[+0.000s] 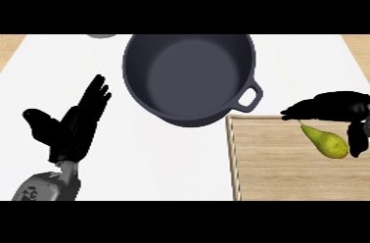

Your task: Pick the pear from the tray and place it in the pot

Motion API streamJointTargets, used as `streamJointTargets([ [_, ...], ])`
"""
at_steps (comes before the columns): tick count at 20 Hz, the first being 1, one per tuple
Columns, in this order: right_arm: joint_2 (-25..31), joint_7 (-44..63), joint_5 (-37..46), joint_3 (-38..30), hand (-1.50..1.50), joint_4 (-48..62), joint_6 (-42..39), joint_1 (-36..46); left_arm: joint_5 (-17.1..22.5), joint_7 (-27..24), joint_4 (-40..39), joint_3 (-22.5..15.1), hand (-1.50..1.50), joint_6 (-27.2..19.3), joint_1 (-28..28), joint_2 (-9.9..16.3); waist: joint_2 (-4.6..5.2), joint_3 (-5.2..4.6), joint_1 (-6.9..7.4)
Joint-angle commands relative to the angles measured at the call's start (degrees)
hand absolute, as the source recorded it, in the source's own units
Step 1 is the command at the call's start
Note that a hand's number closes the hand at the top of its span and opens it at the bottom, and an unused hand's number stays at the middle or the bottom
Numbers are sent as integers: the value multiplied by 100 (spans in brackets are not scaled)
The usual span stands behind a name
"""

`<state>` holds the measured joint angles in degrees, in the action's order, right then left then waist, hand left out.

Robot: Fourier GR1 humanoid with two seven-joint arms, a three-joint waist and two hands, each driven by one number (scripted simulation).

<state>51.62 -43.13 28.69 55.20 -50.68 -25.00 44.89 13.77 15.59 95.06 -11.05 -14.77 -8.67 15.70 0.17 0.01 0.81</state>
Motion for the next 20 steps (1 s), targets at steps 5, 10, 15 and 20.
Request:
streamJointTargets([
  [5, -279, -495, 363, -98, -150, 292, -782, 248, 5, -52, -86, 238, 0, 220, 64, 34, -12, -4, -24],
  [10, -365, -1114, -94, -110, 150, 119, -423, -238, -72, -55, 16, 121, 0, 134, 173, -94, -17, -3, -50],
  [15, -391, -1256, -94, -230, 150, 294, -498, 68, -54, 267, 196, 219, 0, 144, -58, -44, -13, -1, -7],
  [20, -175, -1430, -122, -337, 150, 273, -365, -68, -277, 185, 291, 10, 0, 69, 264, -216, -16, -1, -18],
])
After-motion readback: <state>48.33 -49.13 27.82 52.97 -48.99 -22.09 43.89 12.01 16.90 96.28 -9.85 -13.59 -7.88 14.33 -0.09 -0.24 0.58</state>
